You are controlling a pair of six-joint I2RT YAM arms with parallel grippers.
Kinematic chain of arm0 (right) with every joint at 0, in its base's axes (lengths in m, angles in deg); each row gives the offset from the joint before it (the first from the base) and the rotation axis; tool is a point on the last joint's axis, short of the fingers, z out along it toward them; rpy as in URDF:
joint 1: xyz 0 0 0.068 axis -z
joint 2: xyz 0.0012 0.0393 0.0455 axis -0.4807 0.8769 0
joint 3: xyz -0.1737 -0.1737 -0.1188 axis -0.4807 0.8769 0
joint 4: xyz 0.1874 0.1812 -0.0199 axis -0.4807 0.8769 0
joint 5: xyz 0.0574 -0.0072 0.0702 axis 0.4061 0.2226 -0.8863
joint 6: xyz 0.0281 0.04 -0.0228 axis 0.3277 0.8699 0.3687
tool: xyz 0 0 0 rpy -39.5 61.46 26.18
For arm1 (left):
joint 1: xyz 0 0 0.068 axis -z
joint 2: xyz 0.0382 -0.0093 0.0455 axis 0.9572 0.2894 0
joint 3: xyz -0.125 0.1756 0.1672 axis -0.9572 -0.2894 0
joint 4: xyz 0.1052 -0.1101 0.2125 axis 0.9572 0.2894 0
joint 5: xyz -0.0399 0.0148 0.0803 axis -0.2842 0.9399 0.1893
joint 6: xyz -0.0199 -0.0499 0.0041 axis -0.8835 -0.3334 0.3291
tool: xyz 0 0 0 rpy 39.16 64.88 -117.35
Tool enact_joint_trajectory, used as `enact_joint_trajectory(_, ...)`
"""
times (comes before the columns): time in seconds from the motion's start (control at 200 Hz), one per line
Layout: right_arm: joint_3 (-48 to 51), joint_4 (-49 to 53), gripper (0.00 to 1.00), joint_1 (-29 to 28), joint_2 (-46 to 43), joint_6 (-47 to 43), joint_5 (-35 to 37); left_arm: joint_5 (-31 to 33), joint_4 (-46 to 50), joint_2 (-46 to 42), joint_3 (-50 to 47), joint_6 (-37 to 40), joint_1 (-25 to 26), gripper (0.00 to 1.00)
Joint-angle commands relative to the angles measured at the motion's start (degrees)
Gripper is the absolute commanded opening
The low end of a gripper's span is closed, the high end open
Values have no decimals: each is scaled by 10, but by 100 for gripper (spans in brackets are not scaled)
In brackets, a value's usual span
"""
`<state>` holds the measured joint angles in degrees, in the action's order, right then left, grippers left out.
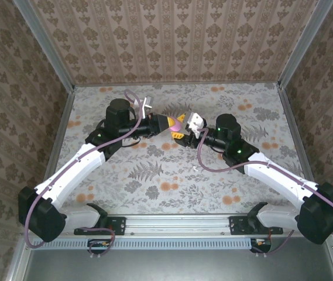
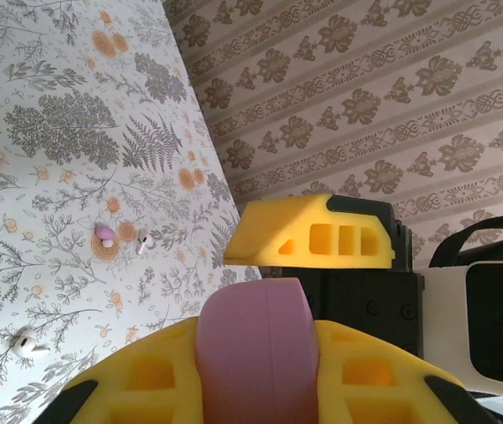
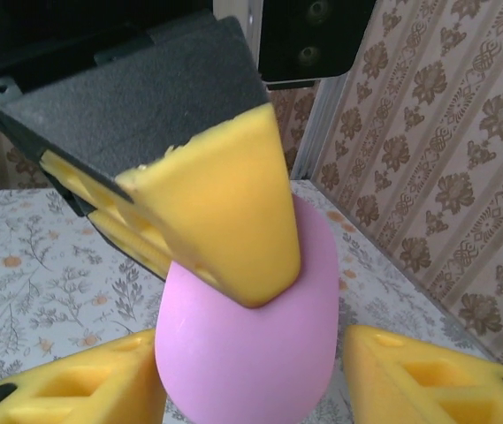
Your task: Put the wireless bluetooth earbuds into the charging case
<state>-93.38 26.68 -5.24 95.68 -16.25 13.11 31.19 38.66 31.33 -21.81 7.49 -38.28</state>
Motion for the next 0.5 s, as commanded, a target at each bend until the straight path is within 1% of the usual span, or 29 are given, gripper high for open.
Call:
enact_joint_trajectory(0.0,4,-31,53,5,0,19,2,-4,-12,-17,-1,-10,3,6)
enact_joint_trajectory(0.165,4,-45,48,6,4,36,-2,-5,-17,-17,-4,-14,3,6)
enact_joint_trajectory(0.235,3,-50,49,6,5,43,-4,-5,-17,-17,-5,-15,3,5)
enact_joint_trajectory(0.31,2,-51,52,6,5,47,-9,-3,-18,-18,-7,-15,3,5)
enact_joint_trajectory(0.445,6,-57,53,7,3,53,-7,0,-18,-22,-7,-16,3,5)
enact_joint_trajectory(0.495,6,-56,51,7,2,54,-8,1,-18,-23,-7,-15,3,5)
